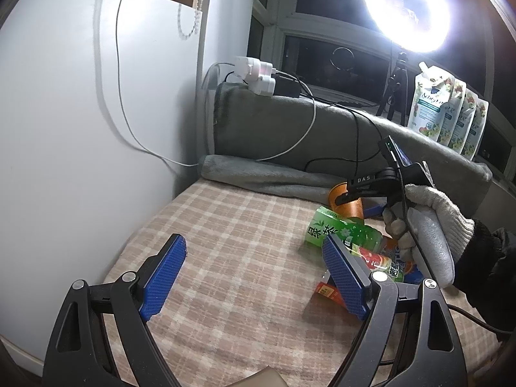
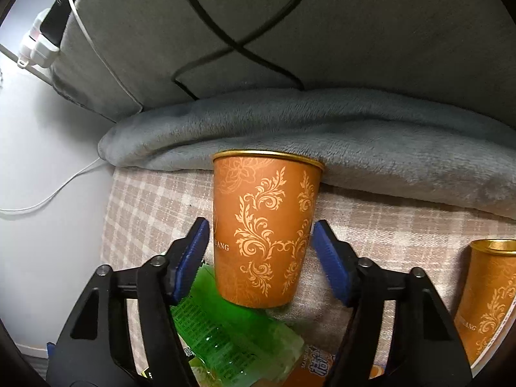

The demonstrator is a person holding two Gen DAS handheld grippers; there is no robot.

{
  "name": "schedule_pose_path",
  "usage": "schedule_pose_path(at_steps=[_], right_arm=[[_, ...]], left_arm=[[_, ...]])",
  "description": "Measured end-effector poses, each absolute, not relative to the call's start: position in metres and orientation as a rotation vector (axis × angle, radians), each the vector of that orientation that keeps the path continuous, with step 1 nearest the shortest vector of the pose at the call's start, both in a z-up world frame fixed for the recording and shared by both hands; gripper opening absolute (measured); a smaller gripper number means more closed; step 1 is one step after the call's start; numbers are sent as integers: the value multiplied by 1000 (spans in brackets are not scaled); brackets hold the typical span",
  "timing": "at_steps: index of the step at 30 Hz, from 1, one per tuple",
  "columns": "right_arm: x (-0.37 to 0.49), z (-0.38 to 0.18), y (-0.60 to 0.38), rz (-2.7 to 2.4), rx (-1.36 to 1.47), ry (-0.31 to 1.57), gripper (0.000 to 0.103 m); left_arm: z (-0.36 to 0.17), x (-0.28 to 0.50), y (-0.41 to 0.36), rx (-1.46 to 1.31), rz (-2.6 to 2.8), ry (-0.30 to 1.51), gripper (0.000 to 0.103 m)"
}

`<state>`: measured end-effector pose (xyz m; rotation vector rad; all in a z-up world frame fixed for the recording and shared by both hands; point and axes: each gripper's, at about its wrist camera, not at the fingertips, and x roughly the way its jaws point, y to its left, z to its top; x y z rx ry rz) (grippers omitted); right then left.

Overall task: Flip cup upright
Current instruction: 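Lift the orange cup with the right gripper and rotate it rim-up onto the table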

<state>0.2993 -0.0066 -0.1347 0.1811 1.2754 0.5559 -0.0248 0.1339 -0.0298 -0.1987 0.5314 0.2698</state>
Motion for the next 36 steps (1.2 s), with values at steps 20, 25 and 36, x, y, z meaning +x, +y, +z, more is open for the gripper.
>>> schedule_pose_path(at_steps=[20, 25, 36], right_arm=[[273, -86, -48, 612, 202, 1127, 63], [245, -52, -86, 635, 223, 1049, 63], [134, -39, -177, 628, 257, 1024, 63]], left_arm=[[-20, -31, 120, -174, 252, 502, 86], [-15, -31, 111, -177, 217, 497, 86], [-20, -16, 69, -223, 15, 566, 86]])
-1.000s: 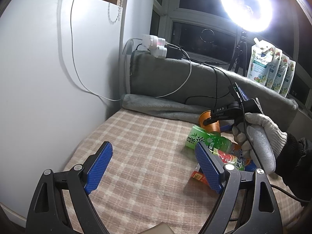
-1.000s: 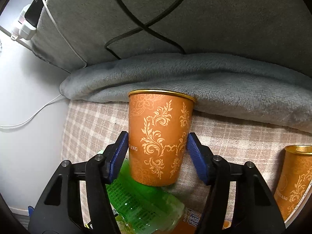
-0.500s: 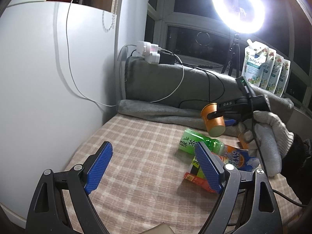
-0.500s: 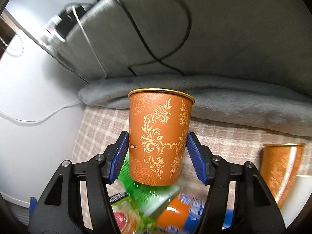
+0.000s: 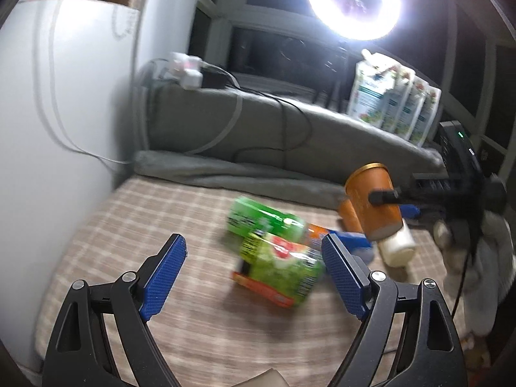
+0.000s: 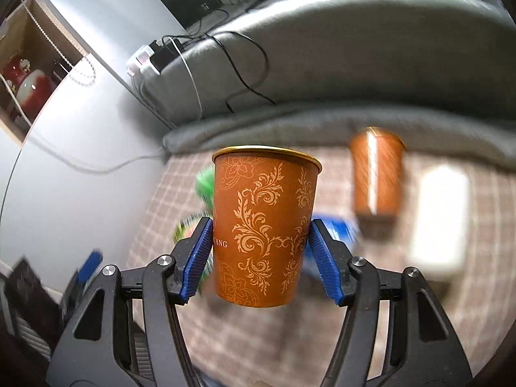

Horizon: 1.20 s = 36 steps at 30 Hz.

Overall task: Flip cup upright
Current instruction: 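Lift the orange cup with the right gripper and rotate it rim-up onto the table, then open the right gripper and pull it away from the cup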

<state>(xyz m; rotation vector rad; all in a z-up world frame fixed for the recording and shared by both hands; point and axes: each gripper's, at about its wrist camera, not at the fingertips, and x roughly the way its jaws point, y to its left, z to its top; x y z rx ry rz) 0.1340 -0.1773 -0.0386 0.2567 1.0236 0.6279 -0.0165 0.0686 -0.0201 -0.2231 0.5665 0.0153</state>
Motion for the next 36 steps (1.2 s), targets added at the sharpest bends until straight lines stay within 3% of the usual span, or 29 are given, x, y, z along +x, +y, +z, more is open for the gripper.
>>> schedule_pose_path(at_steps=[14, 25, 30, 36], right_arm=[[56, -117, -218, 524, 313, 1152, 64], [47, -121, -220, 483, 235, 1140, 65], [46, -118, -221, 479, 213, 1128, 75], [32, -104, -242, 454, 219, 1065, 75]], left_arm=[[-41, -1, 5, -251, -233, 729, 86], [-60, 13, -18, -308, -329, 864, 86], [-68, 22, -29, -320, -358, 906, 86], [-80, 37, -36, -372, -419, 988, 86]])
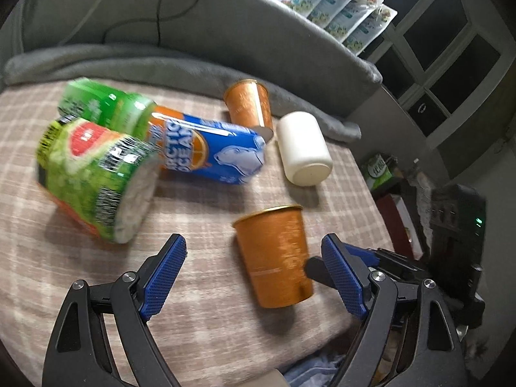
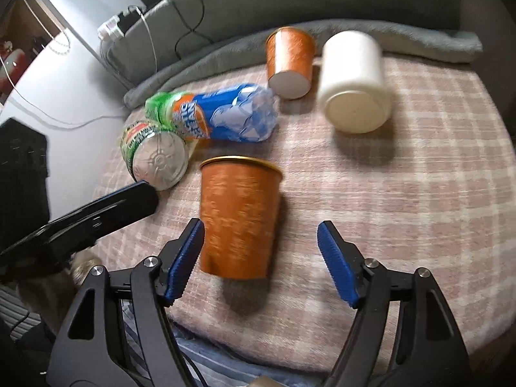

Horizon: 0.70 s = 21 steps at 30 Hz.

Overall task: Flip cup upright
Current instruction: 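Open the right gripper and pull it away from the cup, then move the left gripper to the upright orange cup and close on its body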

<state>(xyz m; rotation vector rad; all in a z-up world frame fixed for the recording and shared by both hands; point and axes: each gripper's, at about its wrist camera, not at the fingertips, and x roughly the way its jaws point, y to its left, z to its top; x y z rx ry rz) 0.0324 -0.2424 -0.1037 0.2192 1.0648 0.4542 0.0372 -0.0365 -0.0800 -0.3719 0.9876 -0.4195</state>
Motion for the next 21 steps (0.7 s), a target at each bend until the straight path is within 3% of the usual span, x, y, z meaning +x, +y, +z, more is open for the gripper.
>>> schedule_pose_path(at_steps=[21], right_arm=[[-10, -104, -321, 294, 354, 997, 75]], left_arm=[[-118, 75, -56, -490, -459, 1165, 83]])
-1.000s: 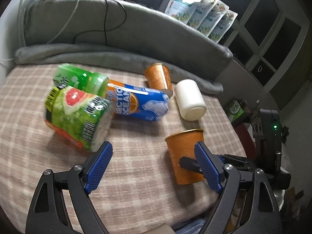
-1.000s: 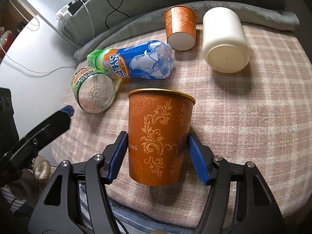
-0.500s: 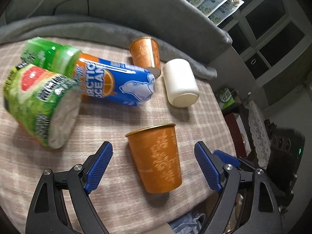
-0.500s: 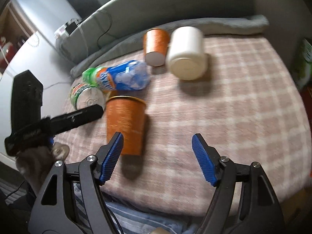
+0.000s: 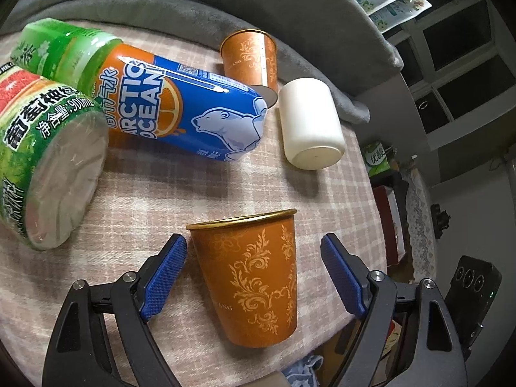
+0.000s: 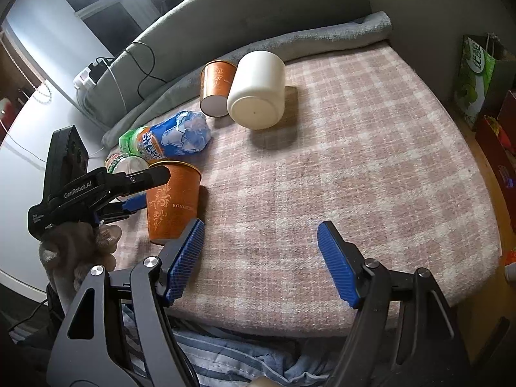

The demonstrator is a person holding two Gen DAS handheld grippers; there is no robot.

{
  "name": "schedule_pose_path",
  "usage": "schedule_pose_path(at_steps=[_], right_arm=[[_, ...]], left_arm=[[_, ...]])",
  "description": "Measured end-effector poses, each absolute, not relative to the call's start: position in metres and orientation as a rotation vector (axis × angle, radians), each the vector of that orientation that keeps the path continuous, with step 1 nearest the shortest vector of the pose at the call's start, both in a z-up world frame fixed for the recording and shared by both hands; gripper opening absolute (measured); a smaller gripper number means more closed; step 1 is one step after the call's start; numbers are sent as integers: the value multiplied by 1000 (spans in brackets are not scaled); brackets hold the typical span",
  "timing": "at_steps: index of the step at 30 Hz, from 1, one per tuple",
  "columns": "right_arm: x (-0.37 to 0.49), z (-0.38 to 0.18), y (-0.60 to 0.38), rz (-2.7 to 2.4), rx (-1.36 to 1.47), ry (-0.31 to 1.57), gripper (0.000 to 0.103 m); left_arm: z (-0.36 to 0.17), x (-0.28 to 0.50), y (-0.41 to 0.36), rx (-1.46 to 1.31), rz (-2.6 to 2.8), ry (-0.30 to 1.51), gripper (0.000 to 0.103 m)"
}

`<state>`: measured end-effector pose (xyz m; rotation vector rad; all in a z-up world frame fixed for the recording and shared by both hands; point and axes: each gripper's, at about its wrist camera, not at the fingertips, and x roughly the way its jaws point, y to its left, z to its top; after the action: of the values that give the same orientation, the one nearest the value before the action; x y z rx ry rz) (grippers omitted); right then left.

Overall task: Flip cup upright
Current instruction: 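Move the left gripper to the upright orange cup and close on its body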

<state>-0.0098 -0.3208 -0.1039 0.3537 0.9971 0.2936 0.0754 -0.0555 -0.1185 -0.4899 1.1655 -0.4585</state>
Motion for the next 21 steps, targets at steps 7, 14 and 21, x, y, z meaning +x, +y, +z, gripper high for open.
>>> schedule_pose_path(at_steps=[7, 14, 21], right_arm=[[-7, -106, -318, 294, 349, 1000, 75], [-6, -108, -320, 282, 356, 1001, 75], [-5, -109, -321, 283, 364, 1001, 75]], left_arm=[[-125, 82, -52, -506, -451, 1178, 70], [-123, 82, -53, -487, -445, 1164, 67], [-103, 70, -62, -412, -442, 1080, 67]])
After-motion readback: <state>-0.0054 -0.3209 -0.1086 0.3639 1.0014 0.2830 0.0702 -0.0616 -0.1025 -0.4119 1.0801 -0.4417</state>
